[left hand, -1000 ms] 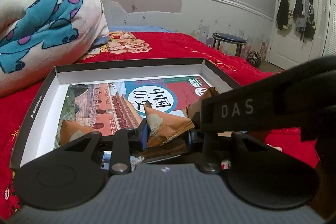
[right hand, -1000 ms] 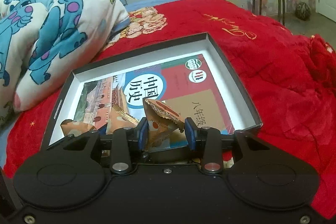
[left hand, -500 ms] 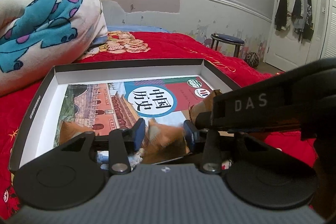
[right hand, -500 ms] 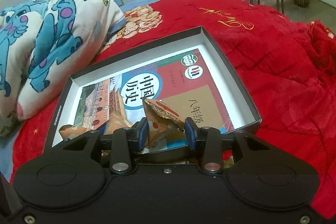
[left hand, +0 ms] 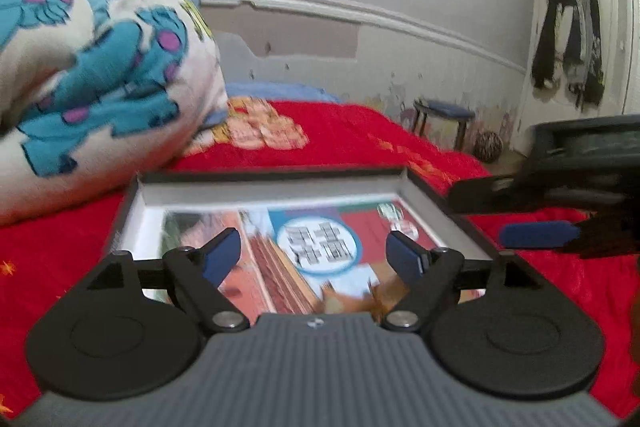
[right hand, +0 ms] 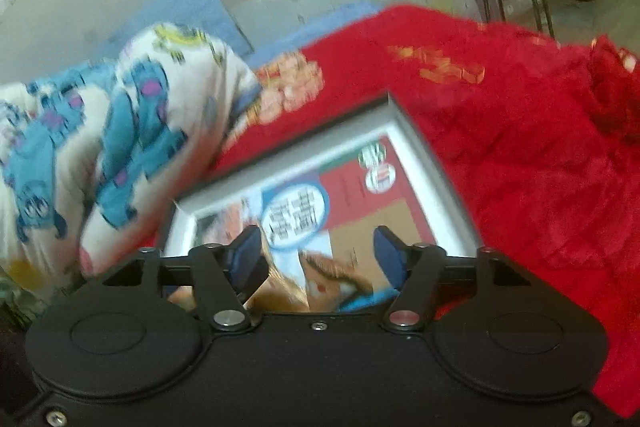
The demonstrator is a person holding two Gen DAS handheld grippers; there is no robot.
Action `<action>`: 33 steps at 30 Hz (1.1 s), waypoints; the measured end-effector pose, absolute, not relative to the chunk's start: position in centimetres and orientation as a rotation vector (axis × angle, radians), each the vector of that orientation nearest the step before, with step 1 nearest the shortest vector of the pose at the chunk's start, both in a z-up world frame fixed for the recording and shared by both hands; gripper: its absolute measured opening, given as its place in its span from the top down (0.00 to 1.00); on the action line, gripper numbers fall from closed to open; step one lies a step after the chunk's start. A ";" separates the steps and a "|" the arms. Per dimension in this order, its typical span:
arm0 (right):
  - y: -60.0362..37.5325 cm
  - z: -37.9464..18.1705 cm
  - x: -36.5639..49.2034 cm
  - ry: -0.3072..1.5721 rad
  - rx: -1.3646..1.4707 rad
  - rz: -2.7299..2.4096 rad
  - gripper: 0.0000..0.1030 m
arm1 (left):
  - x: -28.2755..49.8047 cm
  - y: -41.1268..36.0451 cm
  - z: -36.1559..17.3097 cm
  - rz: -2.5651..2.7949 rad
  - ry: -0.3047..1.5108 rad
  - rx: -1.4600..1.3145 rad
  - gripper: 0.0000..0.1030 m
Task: Organize objects
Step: 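Grasp the cream scrunchie with the right gripper while the left gripper grasps a snack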
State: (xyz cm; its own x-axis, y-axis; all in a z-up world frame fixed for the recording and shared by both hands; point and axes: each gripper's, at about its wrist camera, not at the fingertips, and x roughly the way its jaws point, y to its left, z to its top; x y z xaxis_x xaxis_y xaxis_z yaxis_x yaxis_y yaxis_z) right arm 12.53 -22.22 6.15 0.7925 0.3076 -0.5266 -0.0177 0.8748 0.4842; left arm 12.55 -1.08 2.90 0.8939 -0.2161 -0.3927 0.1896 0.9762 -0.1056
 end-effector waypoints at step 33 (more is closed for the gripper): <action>-25.6 1.7 6.9 0.828 0.284 0.152 0.34 | 4.9 -4.0 0.6 -0.231 0.575 -0.011 0.21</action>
State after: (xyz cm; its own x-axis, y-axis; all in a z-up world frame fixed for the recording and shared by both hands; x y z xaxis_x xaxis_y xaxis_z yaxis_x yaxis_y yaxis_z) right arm 6.88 -25.59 1.70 0.6682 0.2427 -0.7033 -0.0229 0.9516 0.3066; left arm 4.86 -4.02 0.64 0.8141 -0.2196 -0.5375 0.2134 0.9741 -0.0748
